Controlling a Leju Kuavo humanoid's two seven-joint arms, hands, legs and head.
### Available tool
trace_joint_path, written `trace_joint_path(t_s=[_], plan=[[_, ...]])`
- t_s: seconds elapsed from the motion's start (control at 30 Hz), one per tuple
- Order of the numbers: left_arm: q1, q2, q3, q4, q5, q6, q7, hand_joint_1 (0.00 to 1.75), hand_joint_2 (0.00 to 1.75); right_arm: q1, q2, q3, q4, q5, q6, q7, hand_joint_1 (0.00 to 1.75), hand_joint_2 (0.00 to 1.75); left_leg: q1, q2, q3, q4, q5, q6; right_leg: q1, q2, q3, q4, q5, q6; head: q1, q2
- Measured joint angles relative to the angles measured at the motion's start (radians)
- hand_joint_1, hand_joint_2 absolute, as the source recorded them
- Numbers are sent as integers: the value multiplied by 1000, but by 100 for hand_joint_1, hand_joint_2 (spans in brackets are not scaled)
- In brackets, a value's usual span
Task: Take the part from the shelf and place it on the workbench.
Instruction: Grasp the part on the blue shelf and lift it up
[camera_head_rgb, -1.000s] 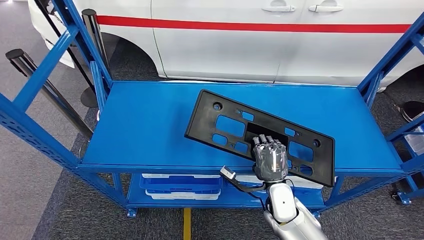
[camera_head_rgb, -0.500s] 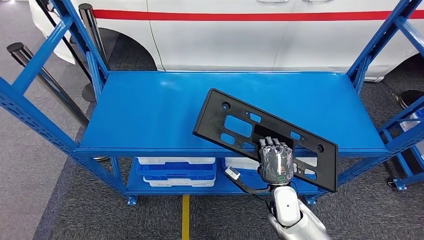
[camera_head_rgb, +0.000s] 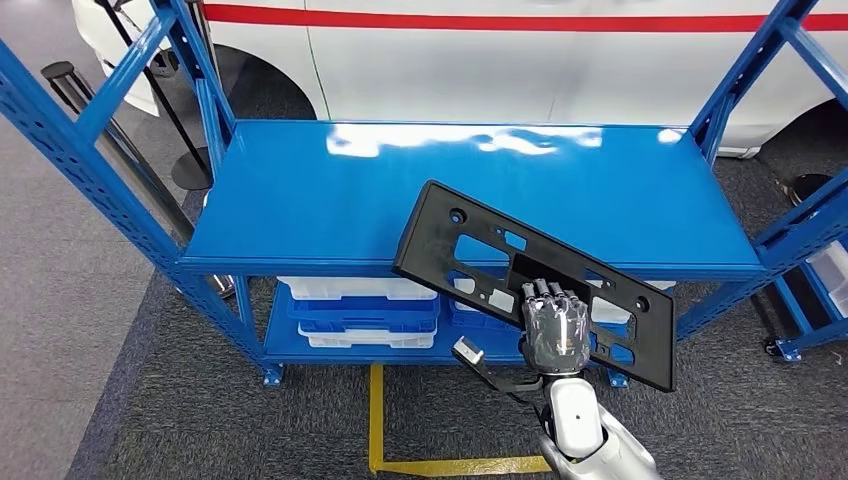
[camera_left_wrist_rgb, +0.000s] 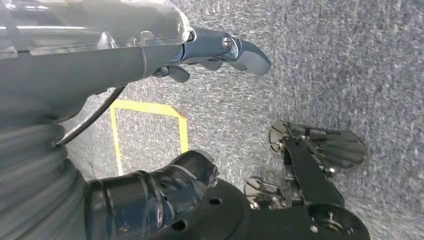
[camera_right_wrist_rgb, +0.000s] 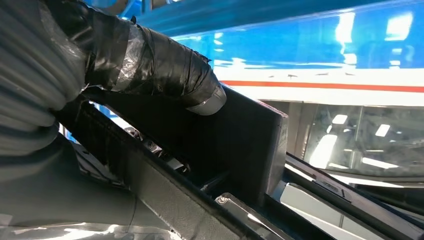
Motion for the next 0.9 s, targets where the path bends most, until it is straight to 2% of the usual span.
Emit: trace_joint_path(t_s=[0.03,0.07,0.13,0.17,0.2,0.23,0.3,0.33,0.37,0.4,0.43,0.47,0.5,0.53,0.57,0.6,0.63,0.67,0.7,0.73,0.8,0.83,0.87,0.9], plan=[[-1,0,-1,0,0,0,0,0,175,-2,0,1,0,0,0,-1,175,175,0,0,-5,0,8,-7,3,1,35,-56,-10,-3,0,0],[-2,0,-1,0,0,0,0,0,175,-3,0,2,-1,0,0,-6,175,175,2,0,-9,-2,18,-15,8,3,54,-93,-21,-8,0,0],[-2,-3,-2,0,0,0,0,0,175,1,2,2,-3,0,0,-35,175,175,8,-1,-17,-5,33,-30,14,1,50,-116,-12,-25,0,0],[-1,-4,-2,0,0,-1,0,0,175,7,4,0,-3,0,0,-60,175,175,10,-2,-24,2,20,-35,15,-1,43,-120,-2,-37,0,0],[1,-5,-2,0,0,-2,0,0,175,14,8,-4,-4,0,0,-84,175,175,11,-3,-32,20,-6,-38,15,-4,34,-123,9,-49,0,0],[4,-5,-2,0,0,-4,0,0,175,20,13,-7,-6,0,0,-103,175,175,12,-4,-45,61,-53,-37,16,-5,23,-124,19,-59,0,0],[7,-6,-2,0,0,-6,0,0,175,30,23,-13,-10,0,0,-127,175,175,10,-4,-73,185,-149,-35,23,-6,-5,-119,38,-69,-1,0],[7,-6,-2,0,0,-6,0,0,175,34,28,-17,-12,-1,0,-141,175,175,9,-4,-81,246,-174,-34,27,-7,-21,-116,48,-70,-1,0],[6,-6,-2,0,0,-6,0,0,175,40,33,-24,-14,-3,0,-164,175,175,9,-4,-78,281,-171,-33,31,-9,-36,-113,58,-71,-1,0],[6,-6,-2,0,1,-7,-1,0,175,48,40,-36,-18,-10,0,-202,175,175,8,-4,-60,286,-146,-31,33,-10,-53,-108,66,-71,-1,0],[6,-6,-2,0,2,-7,-3,0,175,58,51,-52,-24,-31,0,-254,175,175,8,-4,-26,257,-113,-28,35,-11,-69,-101,74,-70,-1,0],[5,-6,-2,0,3,-7,-5,0,175,68,65,-68,-32,-71,1,-315,175,175,6,-4,22,201,-93,-23,35,-11,-85,-92,81,-69,-1,0],[5,-5,-1,0,6,-7,-8,0,175,77,80,-81,-41,-131,6,-381,175,175,3,-4,77,125,-91,-18,36,-11,-99,-82,87,-67,-1,0],[3,-5,-1,0,9,-7,-12,0,175,84,93,-88,-52,-208,18,-444,175,175,-1,-5,122,59,-103,-15,36,-10,-108,-74,93,-62,-1,0],[2,-4,-1,0,14,-7,-15,0,175,88,105,-92,-62,-296,40,-503,175,175,-5,-5,150,11,-118,-12,35,-11,-114,-70,101,-58,-1,0],[1,-4,-1,0,17,-7,-19,0,175,92,116,-93,-73,-383,69,-556,175,175,-8,-6,161,-14,-125,-11,34,-11,-117,-70,109,-52,-1,0],[1,-5,0,0,20,-7,-22,0,175,97,125,-93,-83,-472,107,-607,175,175,-7,-6,156,-19,-120,-8,34,-11,-118,-72,117,-46,0,0],[1,-5,1,0,23,-8,-25,0,175,103,135,-93,-94,-557,147,-653,175,175,-5,-4,149,-22,-109,-4,32,-10,-121,-70,113,-40,0,0],[1,-5,1,0,24,-8,-28,0,175,112,144,-93,-107,-633,186,-692,175,175,-3,-2,141,-25,-97,2,31,-7,-127,-55,89,-35,0,0],[0,-5,2,0,26,-8,-30,0,175,121,154,-92,-120,-700,222,-726,175,175,0,1,130,-27,-84,8,30,-4,-137,-24,47,-30,1,0],[-1,-5,4,0,29,-7,-32,0,175,140,171,-86,-144,-779,267,-765,175,175,-2,5,101,-25,-60,15,23,-2,-163,89,-57,-22,2,0],[-1,-5,4,0,30,-7,-32,0,175,147,178,-82,-152,-795,276,-774,175,175,-3,5,85,-23,-49,16,20,-2,-171,150,-85,-18,2,0],[-1,-5,5,0,30,-7,-33,0,175,153,183,-78,-159,-803,281,-778,175,175,-4,6,67,-19,-38,15,17,-2,-171,194,-86,-15,2,0],[-1,-5,5,0,31,-7,-33,0,175,157,187,-76,-165,-809,285,-781,175,175,-4,6,50,-14,-28,14,14,-2,-159,209,-65,-13,2,0]])
